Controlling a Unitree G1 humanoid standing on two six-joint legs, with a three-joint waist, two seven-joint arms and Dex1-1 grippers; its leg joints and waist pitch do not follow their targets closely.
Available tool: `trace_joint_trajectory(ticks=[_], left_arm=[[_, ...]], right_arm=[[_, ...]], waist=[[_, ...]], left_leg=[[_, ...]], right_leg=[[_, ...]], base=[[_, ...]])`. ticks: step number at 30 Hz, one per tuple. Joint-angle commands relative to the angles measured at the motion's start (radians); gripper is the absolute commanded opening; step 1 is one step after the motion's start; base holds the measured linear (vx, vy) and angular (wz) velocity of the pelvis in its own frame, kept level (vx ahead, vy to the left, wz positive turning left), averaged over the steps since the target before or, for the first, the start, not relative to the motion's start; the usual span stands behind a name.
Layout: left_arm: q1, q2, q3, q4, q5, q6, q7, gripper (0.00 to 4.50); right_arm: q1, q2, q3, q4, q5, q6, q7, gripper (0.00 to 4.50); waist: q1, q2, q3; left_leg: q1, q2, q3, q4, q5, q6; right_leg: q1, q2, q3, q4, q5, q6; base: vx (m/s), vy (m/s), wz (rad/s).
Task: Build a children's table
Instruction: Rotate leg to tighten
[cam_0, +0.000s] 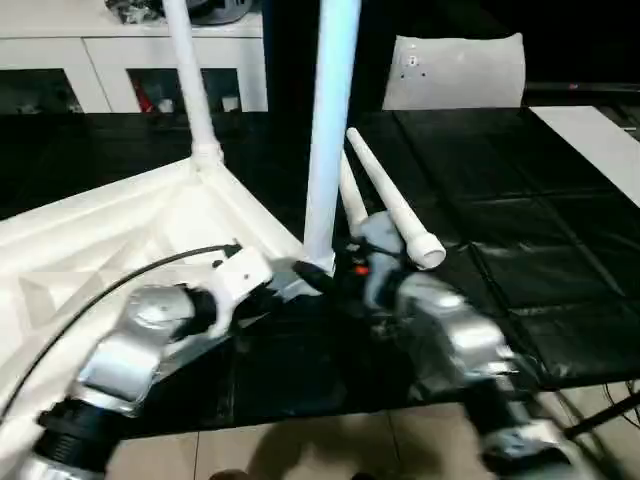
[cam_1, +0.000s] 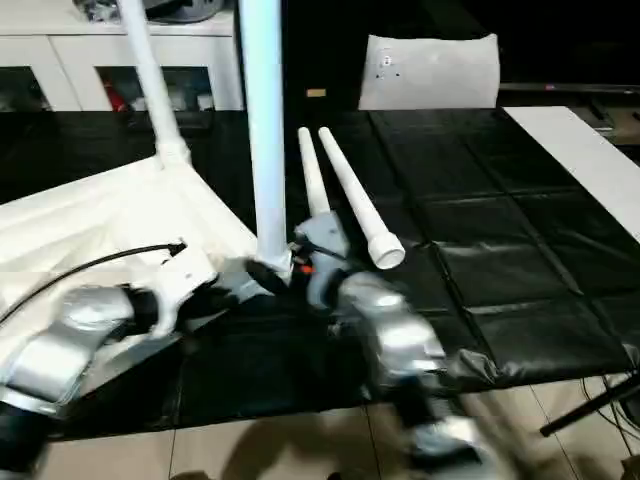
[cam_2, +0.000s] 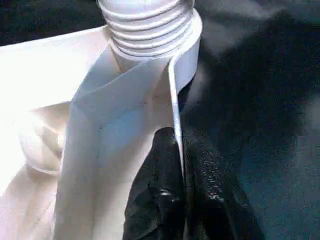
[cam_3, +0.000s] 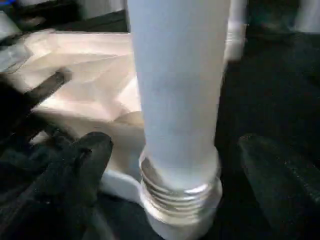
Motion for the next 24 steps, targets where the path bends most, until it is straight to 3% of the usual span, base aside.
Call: trace_joint_trajectory(ticks=[1, 2, 7, 10, 12, 16, 24], left_arm=[[-0.041, 0.035, -0.040, 0.006, -0.005, -0.105, -0.119, 0.00], [-0.042, 0.035, -0.040, 0.006, -0.006, -0.105, -0.120, 0.00], [-0.056, 0.075, -0.087, 0.028, -0.036, -0.186, -0.276, 0.00], [-0.062, 0.083, -0.101, 0.034, -0.034, -0.205, -0.301, 0.00], [-0.076, 0.096, -0.122, 0.069, -0.031, -0.259, -0.345, 0.00], [-0.090, 0.097, -0.125, 0.100, -0.026, -0.288, -0.364, 0.00], [-0.113, 0.096, -0.126, 0.148, -0.023, -0.326, -0.368, 0.00]], right_arm=[[0.002, -0.058, 0.035, -0.046, 0.001, -0.002, 0.121, 4.47], [0.002, -0.059, 0.035, -0.047, 0.001, -0.002, 0.123, 4.47], [-0.011, -0.133, 0.081, -0.043, -0.009, -0.016, 0.243, 4.47], [-0.015, -0.148, 0.098, -0.036, -0.019, -0.029, 0.269, 4.47], [-0.019, -0.170, 0.136, -0.039, -0.021, -0.031, 0.328, 4.47], [-0.027, -0.171, 0.153, -0.030, -0.022, -0.022, 0.359, 4.47], [-0.037, -0.158, 0.166, -0.001, -0.004, -0.009, 0.383, 3.70]], waist=[[0.003, 0.009, -0.064], [0.005, 0.011, -0.062], [0.015, 0.009, -0.067], [0.020, 0.007, -0.067], [0.022, 0.007, -0.066], [0.022, 0.003, -0.067], [0.023, 0.003, -0.068]], left_leg=[[-0.006, -0.022, 0.025, -0.054, -0.212, 0.062], [-0.004, -0.018, 0.027, -0.056, -0.220, 0.057], [-0.005, -0.015, 0.025, -0.057, -0.212, 0.047], [-0.006, -0.016, 0.027, -0.055, -0.202, 0.046], [-0.004, -0.018, 0.028, -0.055, -0.212, 0.045], [-0.007, -0.016, 0.027, -0.054, -0.209, 0.045], [-0.007, -0.016, 0.027, -0.053, -0.199, 0.041]], right_leg=[[0.061, -0.058, 0.057, -0.091, -0.326, -0.081], [0.055, -0.061, 0.058, -0.090, -0.336, -0.088], [0.060, -0.063, 0.059, -0.086, -0.318, -0.106], [0.059, -0.063, 0.061, -0.081, -0.292, -0.115], [0.059, -0.061, 0.059, -0.085, -0.324, -0.105], [0.061, -0.064, 0.058, -0.085, -0.333, -0.097], [0.061, -0.063, 0.058, -0.083, -0.328, -0.100]], base=[[0.000, 0.000, 0.00], [0.000, 0.000, 0.00], [0.000, 0.000, 0.00], [0.000, 0.000, 0.00], [0.000, 0.000, 0.00], [0.000, 0.000, 0.00], [0.000, 0.000, 0.00]])
